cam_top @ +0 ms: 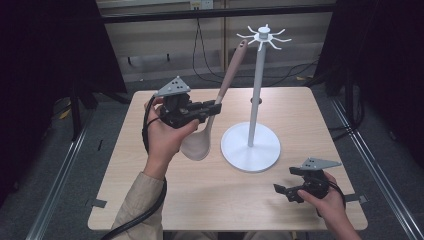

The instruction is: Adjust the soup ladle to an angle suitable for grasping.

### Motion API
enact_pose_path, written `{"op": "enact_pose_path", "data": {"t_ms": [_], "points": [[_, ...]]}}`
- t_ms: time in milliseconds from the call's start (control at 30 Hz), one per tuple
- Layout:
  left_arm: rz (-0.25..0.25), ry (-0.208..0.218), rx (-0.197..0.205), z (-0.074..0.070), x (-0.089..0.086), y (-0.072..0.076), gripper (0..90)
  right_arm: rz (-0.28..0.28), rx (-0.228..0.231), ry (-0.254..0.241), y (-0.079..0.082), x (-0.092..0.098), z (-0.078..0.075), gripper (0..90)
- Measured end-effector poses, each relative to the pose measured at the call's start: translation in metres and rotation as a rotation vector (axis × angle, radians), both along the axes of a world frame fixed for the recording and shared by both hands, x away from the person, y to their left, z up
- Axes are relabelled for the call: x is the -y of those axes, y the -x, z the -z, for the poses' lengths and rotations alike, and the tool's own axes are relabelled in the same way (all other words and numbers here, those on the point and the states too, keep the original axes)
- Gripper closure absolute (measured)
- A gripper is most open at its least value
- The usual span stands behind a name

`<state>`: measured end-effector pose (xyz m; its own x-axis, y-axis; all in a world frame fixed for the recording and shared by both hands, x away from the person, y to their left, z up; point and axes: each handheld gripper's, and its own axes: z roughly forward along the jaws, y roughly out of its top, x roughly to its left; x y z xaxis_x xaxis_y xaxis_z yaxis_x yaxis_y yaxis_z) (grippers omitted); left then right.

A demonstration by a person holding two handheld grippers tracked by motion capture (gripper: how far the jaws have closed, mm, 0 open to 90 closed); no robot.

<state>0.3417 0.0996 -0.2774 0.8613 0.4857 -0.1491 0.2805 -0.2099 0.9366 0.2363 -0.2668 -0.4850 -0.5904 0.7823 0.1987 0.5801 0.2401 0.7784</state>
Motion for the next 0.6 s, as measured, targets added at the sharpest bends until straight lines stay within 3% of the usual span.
{"op": "enact_pose_path", "data": {"t_ms": [600], "points": [[0.012,-0.003,-0.019,0.011,0.016,-0.009,78.8,-0.004,0.005,0.002,-0.001,-0.002,-0.001,7.0]]}}
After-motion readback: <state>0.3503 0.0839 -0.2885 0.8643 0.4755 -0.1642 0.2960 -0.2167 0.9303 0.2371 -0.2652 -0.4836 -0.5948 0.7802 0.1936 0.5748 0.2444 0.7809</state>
